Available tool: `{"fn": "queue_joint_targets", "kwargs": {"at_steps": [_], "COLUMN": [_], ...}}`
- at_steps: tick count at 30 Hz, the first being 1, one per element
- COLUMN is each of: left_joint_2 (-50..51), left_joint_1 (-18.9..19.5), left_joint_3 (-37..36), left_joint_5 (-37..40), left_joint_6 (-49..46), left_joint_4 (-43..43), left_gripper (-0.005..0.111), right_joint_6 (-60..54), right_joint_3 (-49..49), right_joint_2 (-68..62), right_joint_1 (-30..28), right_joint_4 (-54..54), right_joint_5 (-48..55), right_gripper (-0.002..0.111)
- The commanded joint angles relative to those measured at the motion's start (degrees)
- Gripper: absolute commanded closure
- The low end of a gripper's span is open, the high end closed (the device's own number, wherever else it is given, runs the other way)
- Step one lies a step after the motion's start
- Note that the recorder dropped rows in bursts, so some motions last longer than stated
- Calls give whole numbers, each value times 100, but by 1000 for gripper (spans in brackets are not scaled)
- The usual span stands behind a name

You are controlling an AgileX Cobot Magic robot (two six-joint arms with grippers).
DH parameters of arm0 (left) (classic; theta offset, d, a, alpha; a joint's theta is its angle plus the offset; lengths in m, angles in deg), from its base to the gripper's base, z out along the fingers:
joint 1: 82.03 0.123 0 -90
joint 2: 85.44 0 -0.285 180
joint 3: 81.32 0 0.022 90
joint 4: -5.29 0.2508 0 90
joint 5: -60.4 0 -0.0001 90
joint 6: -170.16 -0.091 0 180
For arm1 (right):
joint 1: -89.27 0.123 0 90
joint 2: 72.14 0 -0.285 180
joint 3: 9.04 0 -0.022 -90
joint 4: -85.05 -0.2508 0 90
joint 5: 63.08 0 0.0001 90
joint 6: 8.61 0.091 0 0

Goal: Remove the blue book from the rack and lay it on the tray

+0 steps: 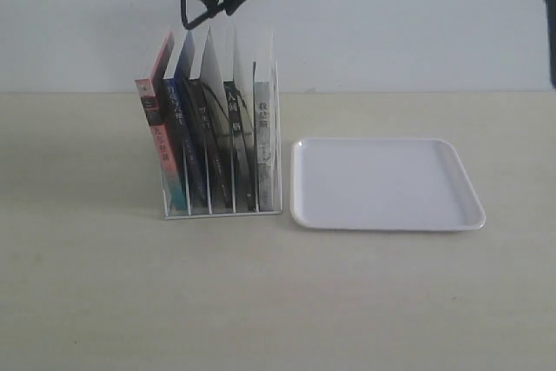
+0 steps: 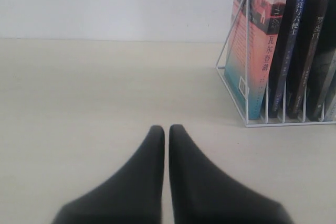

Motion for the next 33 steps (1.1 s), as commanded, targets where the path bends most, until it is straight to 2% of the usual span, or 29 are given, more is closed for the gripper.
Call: {"fn": "queue_joint_targets", "kwargs": {"at_steps": [1, 28, 30, 33], "left_joint_2": [-18, -18, -18, -18], "left_joint_1": [11, 11, 11, 11], "left_joint_3": [6, 6, 6, 6], "left_joint_5": [-46, -46, -46, -46], "left_joint_6": [0, 0, 0, 0], "left_joint_4": [-22, -22, -22, -22], "left_gripper": [103, 103, 103, 103], "right_joint_6": [37, 427, 427, 427], "right_joint_3": [-27, -27, -27, -27], "right_joint_2": [-202, -973, -973, -973], "right_joint_1": [-6, -56, -56, -56], "right_joint_4": [-29, -90, -52, 8], "right_joint_5": [-19, -19, -19, -19], "right_gripper": [69, 70, 73, 89]}}
